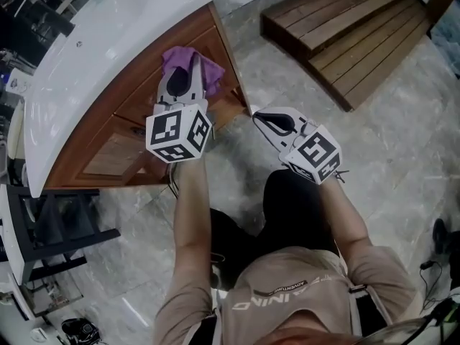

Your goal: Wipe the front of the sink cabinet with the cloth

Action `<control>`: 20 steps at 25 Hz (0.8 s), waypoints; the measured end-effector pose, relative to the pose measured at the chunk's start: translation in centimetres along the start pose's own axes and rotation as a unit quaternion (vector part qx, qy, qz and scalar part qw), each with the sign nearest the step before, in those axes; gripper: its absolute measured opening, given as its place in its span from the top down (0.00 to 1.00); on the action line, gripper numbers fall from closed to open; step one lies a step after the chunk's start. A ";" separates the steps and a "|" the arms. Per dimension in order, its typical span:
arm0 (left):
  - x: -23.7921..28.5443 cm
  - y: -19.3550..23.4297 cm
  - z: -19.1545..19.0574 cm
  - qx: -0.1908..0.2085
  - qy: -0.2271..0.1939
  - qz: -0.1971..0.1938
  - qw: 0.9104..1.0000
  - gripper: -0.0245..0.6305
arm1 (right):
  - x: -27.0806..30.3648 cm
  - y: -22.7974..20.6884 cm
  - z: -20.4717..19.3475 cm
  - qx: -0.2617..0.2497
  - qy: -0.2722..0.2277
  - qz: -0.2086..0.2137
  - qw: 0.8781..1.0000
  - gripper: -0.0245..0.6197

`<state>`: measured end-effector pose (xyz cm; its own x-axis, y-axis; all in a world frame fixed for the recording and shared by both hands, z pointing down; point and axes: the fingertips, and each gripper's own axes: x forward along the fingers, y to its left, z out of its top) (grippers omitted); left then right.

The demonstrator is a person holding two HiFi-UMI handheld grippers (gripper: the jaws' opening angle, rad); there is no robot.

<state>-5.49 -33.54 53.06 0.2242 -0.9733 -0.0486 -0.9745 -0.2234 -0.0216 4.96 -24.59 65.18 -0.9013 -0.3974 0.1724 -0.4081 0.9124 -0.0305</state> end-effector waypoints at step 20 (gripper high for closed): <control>6.3 -7.7 -1.7 -0.024 0.045 -0.135 0.990 0.91 | -5.0 -2.5 -1.3 0.009 0.017 -0.049 0.999 0.94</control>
<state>3.41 -38.04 54.64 0.4768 -0.8780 0.0427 -0.8790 -0.4761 0.0260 10.67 -24.79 65.67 -0.8519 -0.4802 0.2089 -0.4965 0.8675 -0.0305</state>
